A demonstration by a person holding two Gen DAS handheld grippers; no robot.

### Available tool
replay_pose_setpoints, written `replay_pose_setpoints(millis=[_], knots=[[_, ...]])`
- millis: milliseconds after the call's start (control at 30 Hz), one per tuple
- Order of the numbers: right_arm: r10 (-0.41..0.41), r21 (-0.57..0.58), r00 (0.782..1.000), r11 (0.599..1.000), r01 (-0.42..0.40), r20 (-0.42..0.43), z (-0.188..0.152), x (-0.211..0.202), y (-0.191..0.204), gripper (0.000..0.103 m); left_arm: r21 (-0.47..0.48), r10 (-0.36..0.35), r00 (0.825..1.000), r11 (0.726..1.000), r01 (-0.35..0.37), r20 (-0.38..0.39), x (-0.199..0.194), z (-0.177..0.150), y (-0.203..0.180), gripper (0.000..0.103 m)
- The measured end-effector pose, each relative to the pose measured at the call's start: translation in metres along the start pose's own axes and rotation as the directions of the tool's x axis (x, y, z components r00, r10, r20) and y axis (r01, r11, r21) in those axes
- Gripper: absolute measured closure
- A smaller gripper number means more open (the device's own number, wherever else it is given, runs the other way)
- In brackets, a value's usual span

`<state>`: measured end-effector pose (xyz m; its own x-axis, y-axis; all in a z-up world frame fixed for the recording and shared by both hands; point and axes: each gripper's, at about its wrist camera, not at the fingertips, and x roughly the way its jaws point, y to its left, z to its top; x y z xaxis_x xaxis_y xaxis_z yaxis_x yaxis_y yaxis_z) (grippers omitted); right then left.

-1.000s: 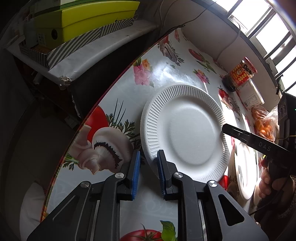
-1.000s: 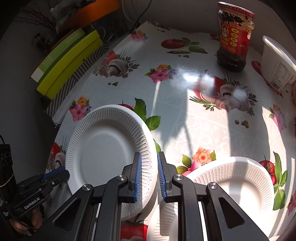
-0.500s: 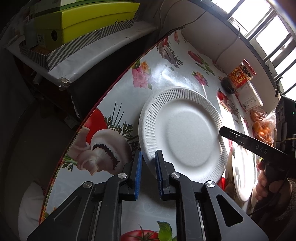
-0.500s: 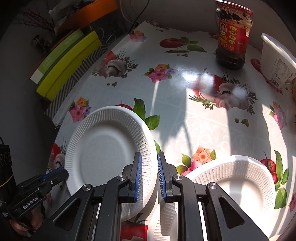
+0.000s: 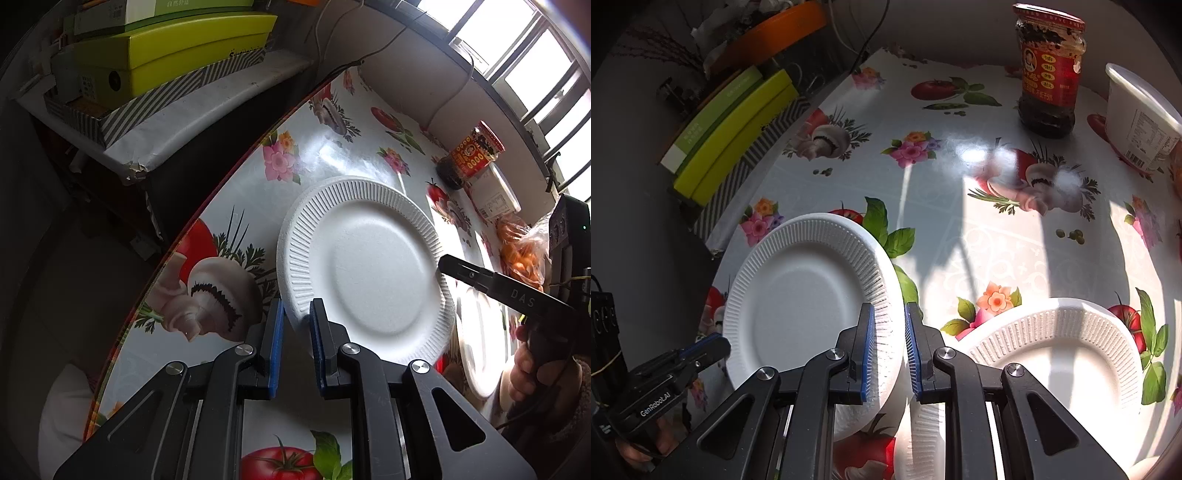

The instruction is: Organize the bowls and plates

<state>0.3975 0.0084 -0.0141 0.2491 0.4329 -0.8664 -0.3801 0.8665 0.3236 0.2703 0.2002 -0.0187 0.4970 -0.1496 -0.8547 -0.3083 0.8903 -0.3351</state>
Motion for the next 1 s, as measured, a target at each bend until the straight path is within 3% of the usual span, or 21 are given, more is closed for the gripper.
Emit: replay_pose_setpoints(millis=[400,1000], knots=[[0.006,0.017,1.000,1.000,-0.006,0.011,-0.012,-0.022,0.004,0.086,0.017,-0.010,1.000,1.000,0.010,0.019,-0.018,-0.009,-0.006,0.088],[0.011,0.039,0.999,0.999,-0.013,0.047,-0.059,-0.069,0.004,0.086,0.061,-0.059,0.998,0.997,0.057,0.038,-0.048,-0.042,-0.014,0.088]])
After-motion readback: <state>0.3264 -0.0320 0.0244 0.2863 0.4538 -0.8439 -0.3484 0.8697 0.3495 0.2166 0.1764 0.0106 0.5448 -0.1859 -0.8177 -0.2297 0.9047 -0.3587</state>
